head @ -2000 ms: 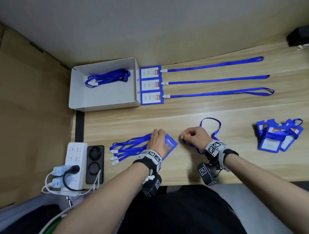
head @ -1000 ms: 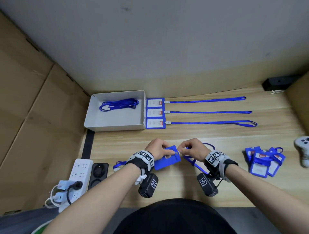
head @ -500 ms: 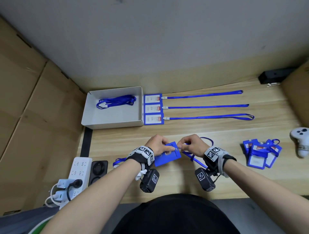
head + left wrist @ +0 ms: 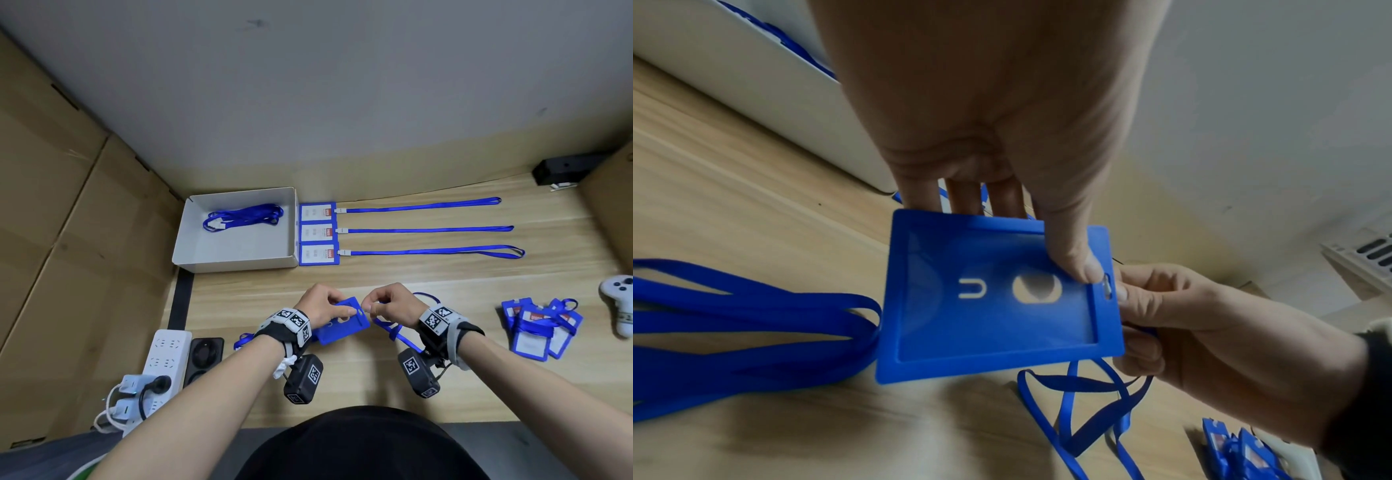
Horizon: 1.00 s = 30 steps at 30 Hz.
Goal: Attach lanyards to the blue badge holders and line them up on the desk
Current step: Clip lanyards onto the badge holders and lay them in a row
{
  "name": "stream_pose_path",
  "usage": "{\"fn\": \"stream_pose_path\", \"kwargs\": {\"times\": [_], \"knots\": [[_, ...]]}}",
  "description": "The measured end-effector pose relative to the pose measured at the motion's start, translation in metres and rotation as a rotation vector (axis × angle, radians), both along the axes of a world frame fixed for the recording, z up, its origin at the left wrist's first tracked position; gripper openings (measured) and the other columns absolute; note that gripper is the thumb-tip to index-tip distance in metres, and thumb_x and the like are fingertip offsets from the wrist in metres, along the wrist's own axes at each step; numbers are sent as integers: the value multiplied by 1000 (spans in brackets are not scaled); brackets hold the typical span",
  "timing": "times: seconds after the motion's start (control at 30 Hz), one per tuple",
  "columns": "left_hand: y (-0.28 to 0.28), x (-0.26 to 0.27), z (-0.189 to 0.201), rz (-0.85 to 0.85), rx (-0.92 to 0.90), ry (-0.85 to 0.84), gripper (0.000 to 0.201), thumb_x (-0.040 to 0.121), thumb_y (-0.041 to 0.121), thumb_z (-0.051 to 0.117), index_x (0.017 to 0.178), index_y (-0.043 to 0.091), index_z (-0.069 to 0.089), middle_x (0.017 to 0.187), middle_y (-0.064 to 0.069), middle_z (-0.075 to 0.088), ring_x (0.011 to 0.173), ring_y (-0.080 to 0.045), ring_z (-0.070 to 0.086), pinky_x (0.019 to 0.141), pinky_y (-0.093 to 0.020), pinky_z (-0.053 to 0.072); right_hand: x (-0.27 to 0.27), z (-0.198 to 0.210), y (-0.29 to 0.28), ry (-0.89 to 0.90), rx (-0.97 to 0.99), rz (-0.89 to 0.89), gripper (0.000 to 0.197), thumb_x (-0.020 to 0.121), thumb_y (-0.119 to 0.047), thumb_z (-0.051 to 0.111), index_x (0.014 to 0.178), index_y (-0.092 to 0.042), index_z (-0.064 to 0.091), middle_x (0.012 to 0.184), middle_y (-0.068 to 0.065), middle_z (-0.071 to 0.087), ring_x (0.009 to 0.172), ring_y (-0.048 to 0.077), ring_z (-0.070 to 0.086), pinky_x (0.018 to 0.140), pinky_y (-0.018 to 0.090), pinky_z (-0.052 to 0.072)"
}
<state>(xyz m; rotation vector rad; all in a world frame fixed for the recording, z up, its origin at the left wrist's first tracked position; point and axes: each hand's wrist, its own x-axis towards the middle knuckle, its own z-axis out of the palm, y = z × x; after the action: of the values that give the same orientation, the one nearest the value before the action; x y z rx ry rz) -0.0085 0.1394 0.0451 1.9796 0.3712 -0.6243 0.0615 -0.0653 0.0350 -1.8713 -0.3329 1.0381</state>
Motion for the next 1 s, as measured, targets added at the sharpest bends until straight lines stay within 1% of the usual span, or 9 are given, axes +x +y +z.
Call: {"fn": "stream_pose_path", "kwargs": {"times": [0.2,0.27,0.43,0.5,0.6,0.7,0.77,0.9,1.0], "knots": [[-8,3,9,45,-69,-16,21,81,30,78,81,10,75,80,-7,75,67,-10,63,68,-28,51,3,0,1,-34,25,2,18,85,-1,67,77,-16,73,78,2,73,72,15,64,72,31,53],[-8,4,10,52,-72,-20,19,82,30,78,83,11,75,80,-7,75,68,-10,64,69,-29,51,5,1,2,-39,43,0,14,85,-3,69,80,-14,73,78,0,74,73,13,66,75,30,54],[-5,4,11,48,-83,-21,15,94,20,63,97,10,74,81,-7,73,71,-12,63,70,-34,52,8,5,4,-85,45,16,8,88,-9,71,86,-16,73,75,-3,68,61,4,55,63,21,50],[-3,5,10,34,-57,-25,16,96,18,59,101,11,72,82,-7,73,74,-13,65,74,-37,54,10,5,5,-91,36,34,8,89,-9,70,89,-17,73,77,-1,67,58,5,52,59,21,49],[-1,6,9,-6,4,-56,15,94,23,61,100,17,73,78,-1,74,74,-12,67,81,-39,55,11,6,7,-66,5,31,7,88,-9,70,90,-16,73,72,0,66,58,11,52,57,22,48],[1,4,10,-48,75,-88,13,91,29,62,95,25,75,73,6,74,77,-12,70,82,-41,57,8,10,10,-10,-11,11,5,88,-10,70,89,-13,73,59,-10,62,49,4,49,51,17,44],[2,2,12,-79,114,-96,13,90,30,62,93,29,75,74,8,73,79,-11,69,81,-42,57,6,10,13,11,-26,26,4,89,-11,70,91,-10,73,55,-12,62,47,2,49,50,16,43],[5,3,17,-141,220,-125,13,86,33,63,92,32,75,79,11,73,82,-13,66,80,-40,56,5,12,17,64,-55,7,9,89,-9,69,96,-4,73,60,-6,63,43,0,48,47,16,41],[5,5,21,-182,248,-127,12,85,33,63,89,32,75,74,12,71,79,-13,65,77,-39,56,5,15,18,81,-75,10,10,89,-7,67,96,-2,72,65,-1,64,42,-1,48,46,16,40]]}}
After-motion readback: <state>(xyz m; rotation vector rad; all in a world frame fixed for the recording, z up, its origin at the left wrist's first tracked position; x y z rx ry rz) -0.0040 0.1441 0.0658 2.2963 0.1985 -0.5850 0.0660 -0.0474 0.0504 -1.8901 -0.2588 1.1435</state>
